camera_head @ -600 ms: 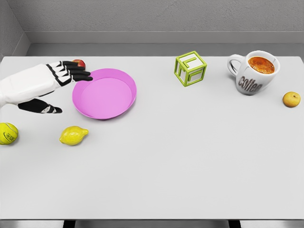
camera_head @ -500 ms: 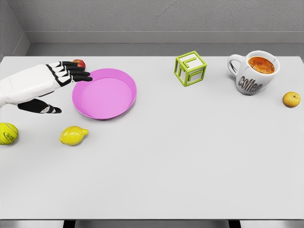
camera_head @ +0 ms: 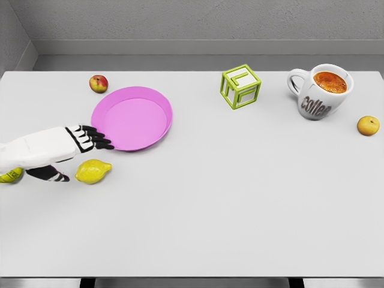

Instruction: Put the lemon on the plate with left arm

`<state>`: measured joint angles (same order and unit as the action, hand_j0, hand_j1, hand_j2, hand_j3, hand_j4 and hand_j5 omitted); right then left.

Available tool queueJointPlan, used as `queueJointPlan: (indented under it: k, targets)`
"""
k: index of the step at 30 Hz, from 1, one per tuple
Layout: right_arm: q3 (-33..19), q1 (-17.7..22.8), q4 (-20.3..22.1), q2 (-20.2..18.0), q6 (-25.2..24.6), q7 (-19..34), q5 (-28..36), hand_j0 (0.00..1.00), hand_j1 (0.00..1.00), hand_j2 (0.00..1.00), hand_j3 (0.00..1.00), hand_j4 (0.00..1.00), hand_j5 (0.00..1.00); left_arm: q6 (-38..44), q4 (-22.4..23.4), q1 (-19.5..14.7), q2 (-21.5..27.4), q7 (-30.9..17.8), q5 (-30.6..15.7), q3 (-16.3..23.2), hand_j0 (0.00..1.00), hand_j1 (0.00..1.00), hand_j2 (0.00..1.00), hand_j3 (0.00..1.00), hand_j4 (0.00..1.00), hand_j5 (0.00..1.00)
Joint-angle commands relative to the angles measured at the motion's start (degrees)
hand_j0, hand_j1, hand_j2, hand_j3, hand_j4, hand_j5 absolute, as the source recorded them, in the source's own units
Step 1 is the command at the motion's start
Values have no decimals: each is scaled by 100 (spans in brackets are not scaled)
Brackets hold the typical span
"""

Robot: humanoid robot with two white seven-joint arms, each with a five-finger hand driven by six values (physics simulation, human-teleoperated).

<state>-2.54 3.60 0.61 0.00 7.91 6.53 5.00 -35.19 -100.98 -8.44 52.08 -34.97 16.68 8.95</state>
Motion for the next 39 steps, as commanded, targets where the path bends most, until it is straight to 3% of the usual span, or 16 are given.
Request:
queueJointPlan:
  k: [1, 6, 9, 13, 21, 24, 39]
  targets:
    - [-1, 0, 0, 0, 0, -3, 1, 100, 100, 100, 100, 100, 100, 19, -1, 0, 39, -3, -103, 28, 100, 100, 100, 100, 100, 100]
    - [-1, 0, 0, 0, 0, -3, 1, 100, 100, 100, 100, 100, 100, 19, -1, 0, 65, -3, -60, 239, 100, 100, 100, 100, 100, 100]
    - [-1, 0, 0, 0, 0, 6, 1, 100, 100, 100, 100, 100, 100, 19, 8, 18, 48, -3, 661, 335, 100, 100, 100, 100, 100, 100]
    - [-1, 0, 0, 0, 0, 6, 1, 100, 100, 100, 100, 100, 100, 19, 140, 18, 4, -3, 1074, 388, 100, 100, 100, 100, 100, 100]
    - [-1, 0, 0, 0, 0, -3, 1, 100, 100, 100, 100, 100, 100, 19, 210, -202, -313, -3, 1250, 449, 100, 100, 100, 100, 100, 100]
    - [-1, 0, 0, 0, 0, 6, 1, 100, 100, 100, 100, 100, 100, 19, 210, -571, -313, -3, 1425, 968, 100, 100, 100, 100, 100, 100]
    - [-1, 0, 0, 0, 0, 6, 1, 100, 100, 100, 100, 100, 100, 19, 219, -589, -278, -3, 2085, 1100, 100, 100, 100, 100, 100, 100]
